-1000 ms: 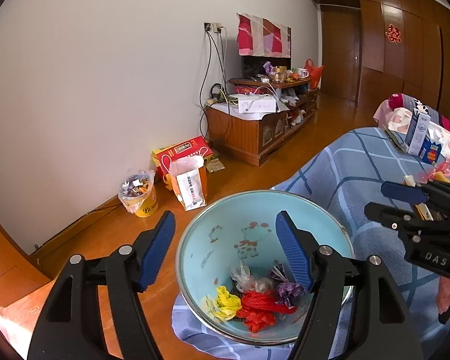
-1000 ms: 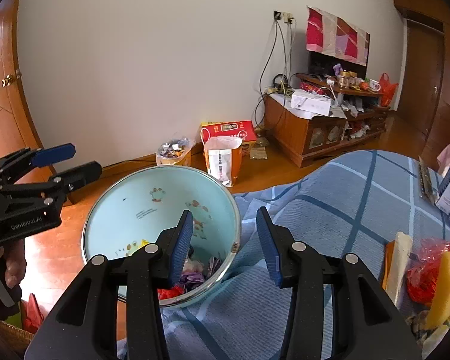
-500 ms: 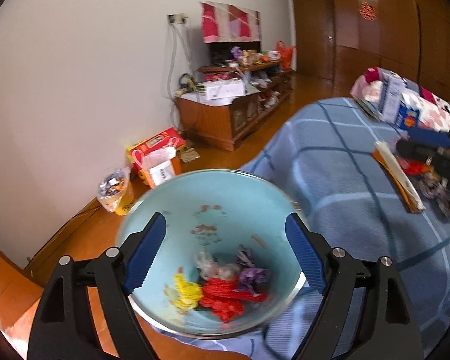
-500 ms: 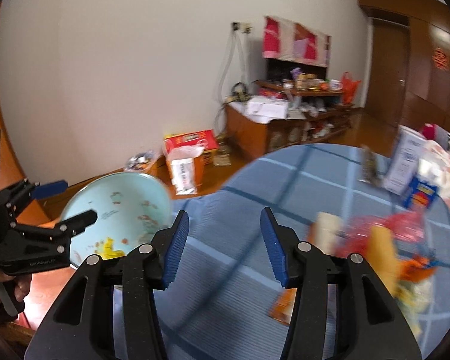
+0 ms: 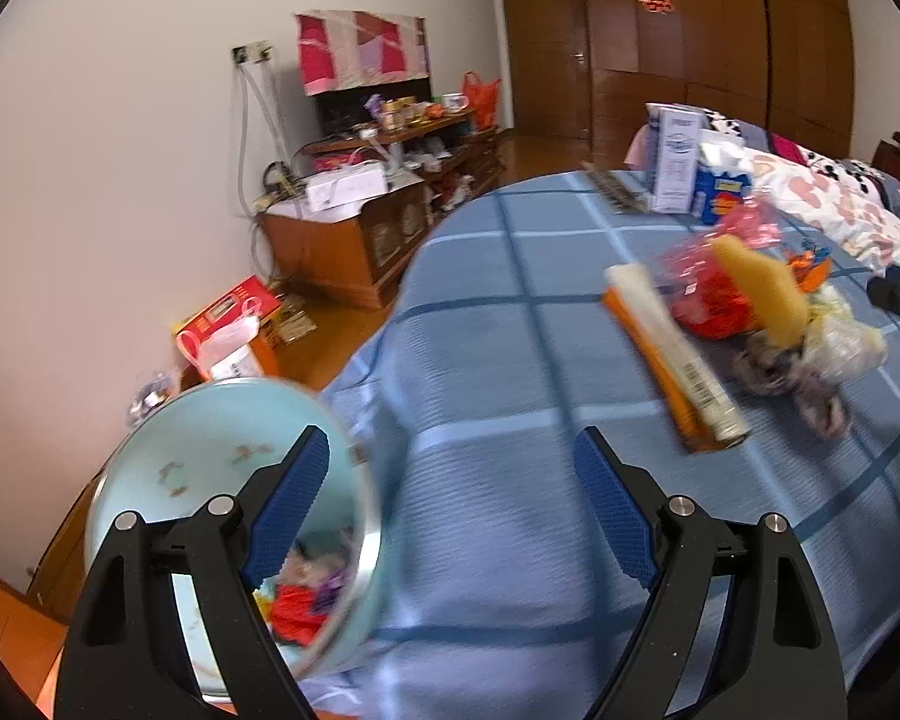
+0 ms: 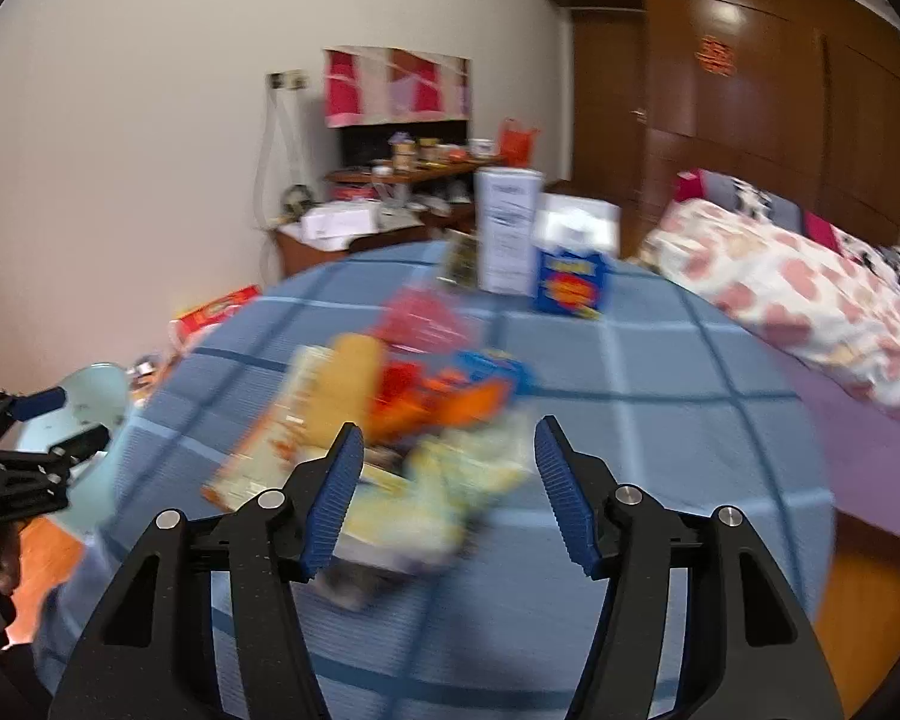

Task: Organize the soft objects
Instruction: 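Move both tools back over the trash pile on the table, then grasp the white-and-orange snack wrapper with the left tool while the right tool grasps the yellow sponge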

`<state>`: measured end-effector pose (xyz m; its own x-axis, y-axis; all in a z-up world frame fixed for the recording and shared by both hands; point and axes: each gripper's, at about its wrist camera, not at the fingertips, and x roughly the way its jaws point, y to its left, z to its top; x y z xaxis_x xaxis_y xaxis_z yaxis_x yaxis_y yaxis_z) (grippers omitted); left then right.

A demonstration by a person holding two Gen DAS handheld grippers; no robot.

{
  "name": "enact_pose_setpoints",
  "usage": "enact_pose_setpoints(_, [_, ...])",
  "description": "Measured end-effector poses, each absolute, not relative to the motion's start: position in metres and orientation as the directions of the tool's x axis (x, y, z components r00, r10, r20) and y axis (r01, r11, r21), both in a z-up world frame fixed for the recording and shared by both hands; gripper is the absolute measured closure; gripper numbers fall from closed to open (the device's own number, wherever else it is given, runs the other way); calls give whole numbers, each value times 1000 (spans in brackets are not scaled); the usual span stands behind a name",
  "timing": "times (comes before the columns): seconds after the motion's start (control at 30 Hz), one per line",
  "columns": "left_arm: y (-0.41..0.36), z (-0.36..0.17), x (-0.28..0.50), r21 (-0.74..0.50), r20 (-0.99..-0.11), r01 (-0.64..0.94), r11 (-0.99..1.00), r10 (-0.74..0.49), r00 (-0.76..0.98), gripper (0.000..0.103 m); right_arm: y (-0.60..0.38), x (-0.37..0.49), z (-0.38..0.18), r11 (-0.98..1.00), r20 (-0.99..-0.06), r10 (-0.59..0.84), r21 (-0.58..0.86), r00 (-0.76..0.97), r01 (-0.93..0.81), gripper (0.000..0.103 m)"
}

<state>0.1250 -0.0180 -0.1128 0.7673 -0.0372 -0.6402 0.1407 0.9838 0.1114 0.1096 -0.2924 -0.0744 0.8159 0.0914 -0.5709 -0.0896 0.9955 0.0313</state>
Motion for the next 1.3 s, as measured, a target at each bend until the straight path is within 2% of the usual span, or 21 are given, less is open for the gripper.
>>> enact_pose_setpoints(0.37, [-107,-120,149,126,-656,230,965,-93,749,18,-370,91,-95,997,-584,-31,41,811,67,37])
enact_pose_setpoints(0.83, [-133,-148,181,184,-745,230,956,-17,667,19,-379,86,-103,992,-571,9,106,821,63,31])
enact_pose_setpoints(0.93, [-134,-150,184,165,-759,256,953,-43,649,30,-381,87,-106,993,-578,-13,90,816,80,31])
enact_pose_setpoints(1.0, [-135,-150,183,143,-761,289,947,-82,644,44,-384,88,-108,991,-586,-17,101,810,93,31])
enact_pose_setpoints(1.07, [-137,-150,179,101,-768,338,936,-142,624,70,-386,89,-110,989,-591,-17,106,806,99,30])
enact_pose_setpoints(1.13, [-139,-150,175,68,-772,381,922,-193,605,84,-387,89,-112,988,-595,-12,116,804,101,29])
enact_pose_setpoints(1.3, [-129,-147,164,66,-759,406,912,-218,613,90,-384,87,-110,987,-583,1,129,812,91,29])
